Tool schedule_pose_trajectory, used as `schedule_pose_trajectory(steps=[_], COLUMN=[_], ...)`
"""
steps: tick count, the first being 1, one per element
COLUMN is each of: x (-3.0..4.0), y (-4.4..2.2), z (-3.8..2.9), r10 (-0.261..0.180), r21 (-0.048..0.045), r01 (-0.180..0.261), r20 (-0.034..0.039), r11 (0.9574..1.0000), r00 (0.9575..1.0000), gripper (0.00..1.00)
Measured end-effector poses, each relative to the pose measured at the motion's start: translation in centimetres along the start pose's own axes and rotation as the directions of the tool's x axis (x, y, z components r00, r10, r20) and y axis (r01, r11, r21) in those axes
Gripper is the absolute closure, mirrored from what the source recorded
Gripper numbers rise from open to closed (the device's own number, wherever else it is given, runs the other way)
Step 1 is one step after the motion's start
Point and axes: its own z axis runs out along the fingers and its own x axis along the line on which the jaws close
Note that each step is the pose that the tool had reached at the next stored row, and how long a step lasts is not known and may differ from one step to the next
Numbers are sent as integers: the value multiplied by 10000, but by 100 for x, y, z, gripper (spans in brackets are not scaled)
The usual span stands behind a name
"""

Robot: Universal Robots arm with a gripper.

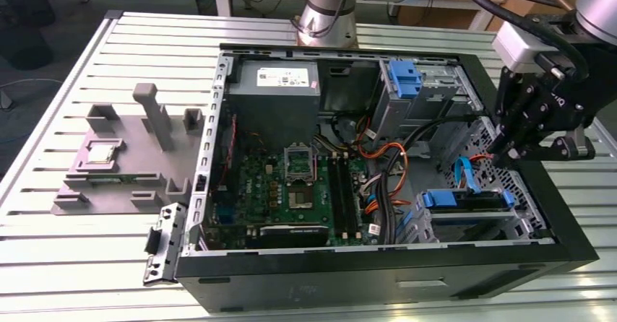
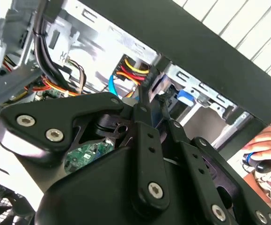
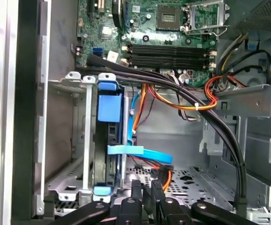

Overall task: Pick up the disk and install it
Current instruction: 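Insert the second disk wire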

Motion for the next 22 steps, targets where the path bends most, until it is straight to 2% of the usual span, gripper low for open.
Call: schedule_pose_trajectory(steps=[3,11,12,13,14,15,16,17,19,22], x=[-49,-57,-57,-58,-58,-59,-59,-59,-60,-57], y=[-5,-7,-7,-7,-7,-7,-7,-7,-20,-81], z=[3,5,5,5,5,5,6,6,6,14], r10=[2,1,1,0,1,0,1,1,-2,0], r21=[0,0,0,0,0,0,0,0,-2,-29], r01=[-2,-1,-1,0,-1,0,-1,-1,2,0], r20=[1,1,0,1,0,0,1,1,-1,1], r11=[10000,10000,10000,10000,10000,10000,10000,10000,10000,10000], r00=[10000,10000,10000,10000,10000,10000,10000,10000,10000,10000], gripper=[77,77,76,70,70,64,64,58,58,58])
